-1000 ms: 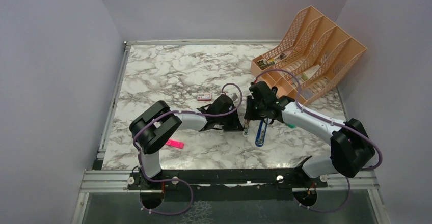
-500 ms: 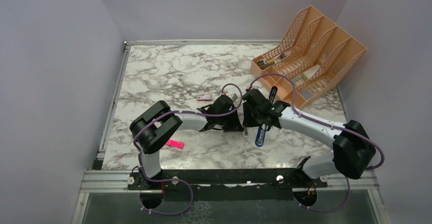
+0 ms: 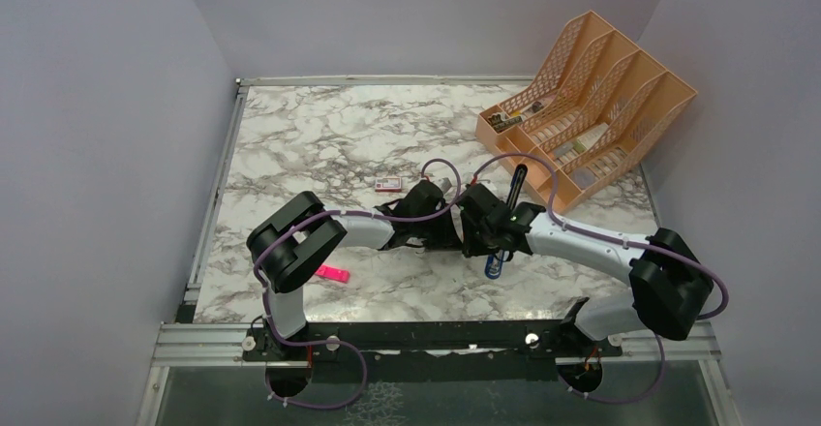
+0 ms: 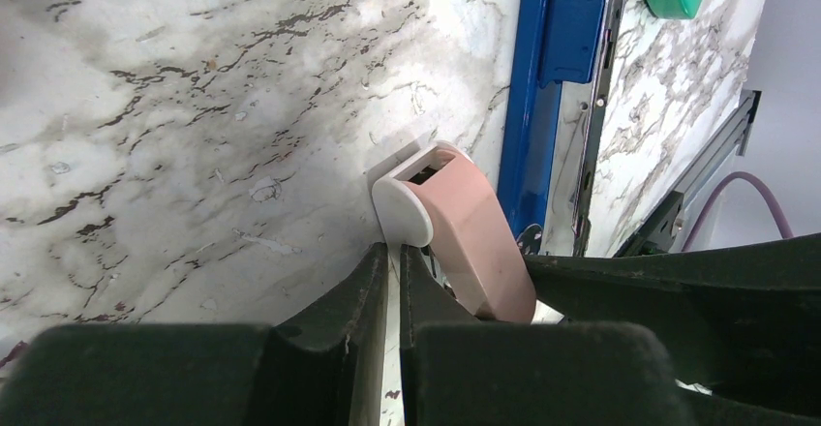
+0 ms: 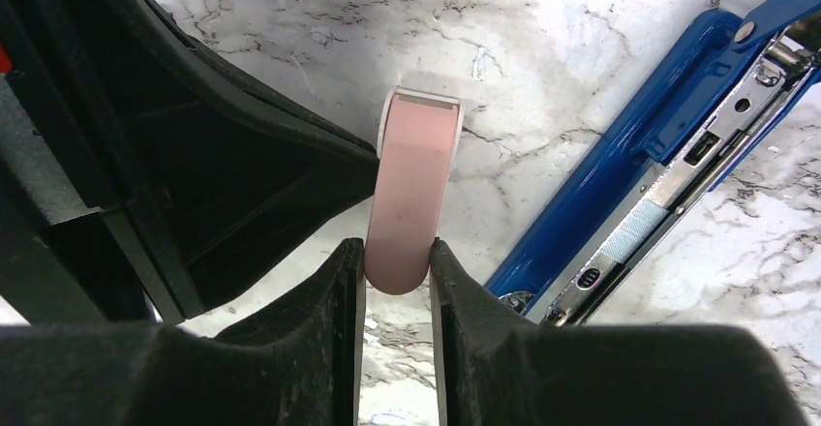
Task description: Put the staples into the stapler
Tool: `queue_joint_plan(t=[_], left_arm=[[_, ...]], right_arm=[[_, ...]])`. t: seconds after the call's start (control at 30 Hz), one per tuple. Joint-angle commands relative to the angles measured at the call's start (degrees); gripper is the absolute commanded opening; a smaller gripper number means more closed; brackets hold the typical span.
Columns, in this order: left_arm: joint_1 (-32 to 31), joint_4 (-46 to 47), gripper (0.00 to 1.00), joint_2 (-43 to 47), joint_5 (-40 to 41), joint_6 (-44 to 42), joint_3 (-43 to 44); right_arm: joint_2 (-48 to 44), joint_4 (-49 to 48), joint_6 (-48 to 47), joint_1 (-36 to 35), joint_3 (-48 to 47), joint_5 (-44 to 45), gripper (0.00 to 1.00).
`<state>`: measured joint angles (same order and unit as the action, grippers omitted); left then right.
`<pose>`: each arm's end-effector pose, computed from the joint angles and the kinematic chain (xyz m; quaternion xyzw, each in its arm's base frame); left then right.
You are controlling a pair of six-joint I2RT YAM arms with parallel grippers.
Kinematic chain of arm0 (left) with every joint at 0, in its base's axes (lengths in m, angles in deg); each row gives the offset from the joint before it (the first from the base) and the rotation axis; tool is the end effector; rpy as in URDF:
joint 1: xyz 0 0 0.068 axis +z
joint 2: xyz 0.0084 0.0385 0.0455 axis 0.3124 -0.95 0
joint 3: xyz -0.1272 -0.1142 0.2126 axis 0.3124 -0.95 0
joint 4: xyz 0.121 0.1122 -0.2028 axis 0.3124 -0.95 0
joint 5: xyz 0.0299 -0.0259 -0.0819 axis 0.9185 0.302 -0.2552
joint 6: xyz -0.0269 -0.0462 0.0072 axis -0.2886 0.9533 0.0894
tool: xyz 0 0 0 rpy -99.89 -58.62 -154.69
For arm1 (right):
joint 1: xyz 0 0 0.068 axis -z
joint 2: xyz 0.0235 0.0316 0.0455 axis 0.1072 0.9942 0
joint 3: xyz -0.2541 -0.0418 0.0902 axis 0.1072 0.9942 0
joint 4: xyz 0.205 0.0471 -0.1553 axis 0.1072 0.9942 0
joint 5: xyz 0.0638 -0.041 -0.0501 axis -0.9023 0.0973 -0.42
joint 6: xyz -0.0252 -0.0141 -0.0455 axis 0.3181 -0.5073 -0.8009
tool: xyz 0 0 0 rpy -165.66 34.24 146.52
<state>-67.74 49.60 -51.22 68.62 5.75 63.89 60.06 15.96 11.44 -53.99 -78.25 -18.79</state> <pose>0.2250 -0.2790 0.1306 0.0534 0.9066 -0.3869 0.1601 0.1796 0.1898 0.1910 -0.0735 0.9665 0.0992 0.2252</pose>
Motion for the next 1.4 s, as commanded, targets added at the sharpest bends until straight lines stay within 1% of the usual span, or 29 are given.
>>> queue_joint_plan(t=[0.0, 0.1, 0.37, 0.57, 0.83, 1.03, 1.2, 1.37], left_arm=[[-0.65, -2.08, 0.09, -2.43, 3.98, -0.95, -0.14], [-0.65, -2.16, 0.10, -1.99, 3.84, -0.83, 0.02], [-0.58, -3.53, 0.14, 0.97, 5.81, -0.99, -0.05], [-0.56, -4.54, 0.15, 3.90, 8.27, -1.35, -0.31], [-0.47, -6.98, 0.15, 7.87, 14.02, -0.96, -1.38], [-0.12, -8.13, 0.15, 10.73, 17.88, -0.47, -2.41], [0.26, -9.37, 0.15, 13.31, 20.95, -0.11, -3.48], [1.19, -10.04, 0.15, 15.62, 22.53, 0.67, -5.05]], right_arm=[[0.50, 0.75, 2.45, -1.33, 1.44, -3.48, 0.28], [0.56, -0.81, 2.64, -1.36, 2.07, -2.96, 0.31], [2.80, -2.77, 4.24, -1.38, 4.53, -1.80, 0.30], [4.38, -3.83, 4.83, -1.34, 5.19, -1.35, 0.30], [7.59, -4.38, 5.32, -1.38, 5.04, -0.79, 0.30], [6.87, -8.50, 3.24, -1.31, 4.91, -0.72, 0.31], [11.31, -8.18, 2.21, -1.25, 3.14, -1.02, 0.31], [12.37, -7.26, 2.57, -1.12, 2.39, -0.89, 0.31]])
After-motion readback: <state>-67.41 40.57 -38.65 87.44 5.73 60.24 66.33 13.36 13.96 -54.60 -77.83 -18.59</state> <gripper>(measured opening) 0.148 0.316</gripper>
